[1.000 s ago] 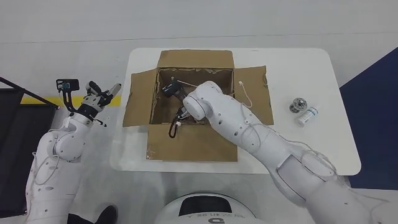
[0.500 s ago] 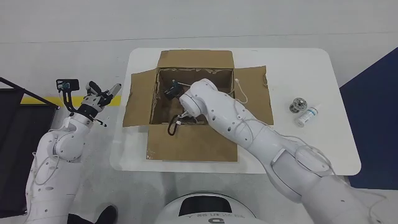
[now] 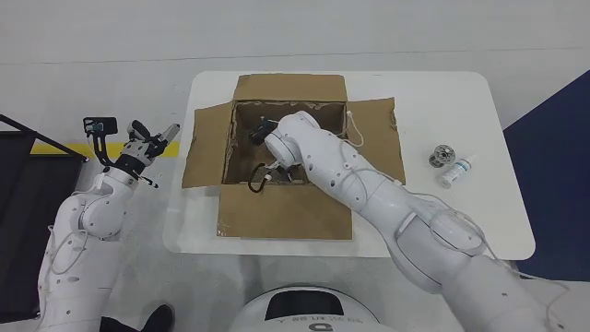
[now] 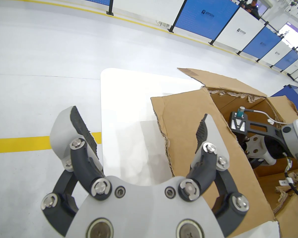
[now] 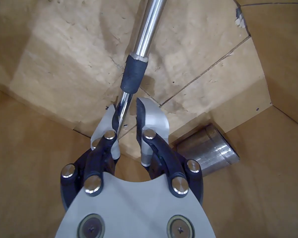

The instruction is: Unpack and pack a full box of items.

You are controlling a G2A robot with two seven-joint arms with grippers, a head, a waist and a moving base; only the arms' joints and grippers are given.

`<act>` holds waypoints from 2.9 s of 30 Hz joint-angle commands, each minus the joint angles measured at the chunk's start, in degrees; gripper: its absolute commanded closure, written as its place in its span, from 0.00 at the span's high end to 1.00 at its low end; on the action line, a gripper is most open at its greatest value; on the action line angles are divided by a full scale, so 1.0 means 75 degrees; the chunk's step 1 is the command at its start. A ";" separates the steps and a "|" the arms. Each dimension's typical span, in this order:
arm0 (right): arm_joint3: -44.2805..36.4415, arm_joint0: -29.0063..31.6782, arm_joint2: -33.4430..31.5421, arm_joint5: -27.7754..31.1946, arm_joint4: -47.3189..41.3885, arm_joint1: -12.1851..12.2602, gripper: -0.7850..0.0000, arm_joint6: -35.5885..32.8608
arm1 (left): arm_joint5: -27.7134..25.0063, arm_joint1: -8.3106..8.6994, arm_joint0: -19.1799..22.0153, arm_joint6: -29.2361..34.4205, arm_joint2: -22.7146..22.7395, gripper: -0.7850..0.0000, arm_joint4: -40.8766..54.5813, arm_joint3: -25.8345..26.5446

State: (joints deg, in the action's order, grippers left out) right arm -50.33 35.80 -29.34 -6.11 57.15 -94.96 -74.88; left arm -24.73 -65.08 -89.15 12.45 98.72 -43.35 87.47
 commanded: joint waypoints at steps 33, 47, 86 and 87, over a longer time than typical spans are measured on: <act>-0.4860 0.2512 -0.2119 0.0280 0.2278 0.1235 1.00 0.0764 | 0.0000 0.0000 0.0000 0.0000 0.0000 1.00 0.0000 0.0000; -0.4860 0.2512 -0.2119 0.0280 0.2278 0.1235 1.00 0.0764 | 0.0000 0.0000 0.0000 0.0000 0.0000 1.00 0.0000 0.0000; 0.1036 0.0276 -0.0409 -0.0765 0.0530 -0.0530 0.30 0.1755 | 0.0000 0.0000 0.0000 0.0000 0.0000 1.00 0.0000 0.0000; 0.1087 0.0272 -0.0367 -0.0813 0.0539 -0.0576 0.24 0.1745 | 0.0000 0.0000 0.0000 0.0000 0.0000 1.00 0.0000 0.0000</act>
State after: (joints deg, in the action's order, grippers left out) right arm -42.54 37.82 -32.41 -11.80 61.13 -98.96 -61.70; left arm -24.73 -65.08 -89.15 12.45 98.72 -43.35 87.47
